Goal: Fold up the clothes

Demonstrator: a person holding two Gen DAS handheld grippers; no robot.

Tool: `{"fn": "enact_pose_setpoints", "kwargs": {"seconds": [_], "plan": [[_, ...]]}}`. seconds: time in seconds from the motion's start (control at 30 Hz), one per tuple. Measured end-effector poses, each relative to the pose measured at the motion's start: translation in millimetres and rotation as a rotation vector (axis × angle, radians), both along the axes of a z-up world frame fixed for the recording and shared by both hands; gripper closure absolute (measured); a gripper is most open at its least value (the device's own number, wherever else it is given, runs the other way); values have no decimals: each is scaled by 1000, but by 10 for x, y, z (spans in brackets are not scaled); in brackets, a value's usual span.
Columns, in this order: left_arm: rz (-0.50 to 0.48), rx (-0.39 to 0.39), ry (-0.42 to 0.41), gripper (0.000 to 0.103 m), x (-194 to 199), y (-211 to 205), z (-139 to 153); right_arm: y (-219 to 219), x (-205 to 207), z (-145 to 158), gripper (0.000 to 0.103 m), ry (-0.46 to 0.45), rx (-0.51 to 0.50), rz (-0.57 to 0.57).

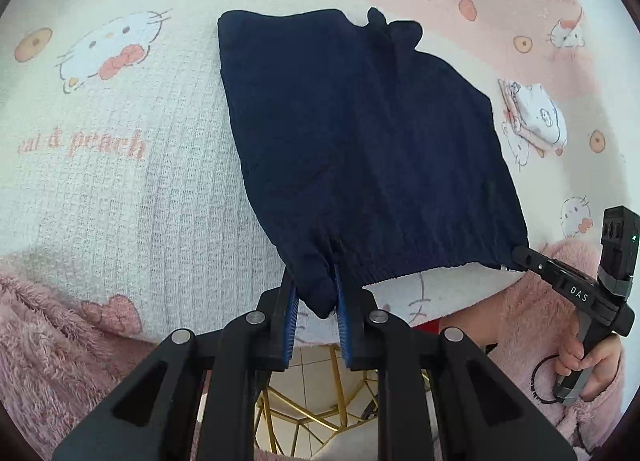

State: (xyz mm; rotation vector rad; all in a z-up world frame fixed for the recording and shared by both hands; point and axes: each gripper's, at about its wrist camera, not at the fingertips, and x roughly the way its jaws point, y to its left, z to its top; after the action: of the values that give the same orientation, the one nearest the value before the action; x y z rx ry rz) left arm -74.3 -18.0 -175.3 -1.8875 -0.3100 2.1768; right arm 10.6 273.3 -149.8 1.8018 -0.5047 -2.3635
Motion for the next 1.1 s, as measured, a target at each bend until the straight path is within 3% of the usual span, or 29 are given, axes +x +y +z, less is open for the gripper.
{"fn": "enact_pose_setpoints", "kwargs": {"seconds": [0.17, 0.27, 0.33, 0.4, 0.47, 0.53, 0.6, 0.7, 0.9, 1.0, 1.1], "plan": [[42, 7, -107, 80, 114, -75, -215, 12, 34, -86, 89, -96, 70, 32], [56, 77, -53, 67, -3, -216, -12, 141, 54, 85, 88, -59, 91, -1], [52, 66, -7, 63, -253, -244, 88, 179, 1, 306, 87, -3, 133, -13], [62, 12, 28, 63, 5, -662, 52, 152, -138, 543, 85, 57, 160, 17], [77, -33, 58, 63, -299, -782, 54, 72, -365, 770, 83, 104, 174, 69], [114, -26, 60, 63, -701, -970, -9, -45, -638, 930, 76, 156, 183, 114], [150, -15, 60, 63, -1283, -779, -172, -180, -949, 972, 74, 179, 186, 156], [155, -11, 53, 63, -1367, -721, -260, -459, -1375, 859, 74, 181, 192, 227], [139, -3, 83, 63, -1474, -628, -490, -1022, -2138, 267, 74, 168, 180, 289], [94, -38, 125, 64, -1462, -566, -480, -1116, -2451, -115, 74, 83, 248, 278], [74, -50, 141, 70, -1446, -577, -474, -956, -2491, -259, 75, 41, 321, 247]]}}
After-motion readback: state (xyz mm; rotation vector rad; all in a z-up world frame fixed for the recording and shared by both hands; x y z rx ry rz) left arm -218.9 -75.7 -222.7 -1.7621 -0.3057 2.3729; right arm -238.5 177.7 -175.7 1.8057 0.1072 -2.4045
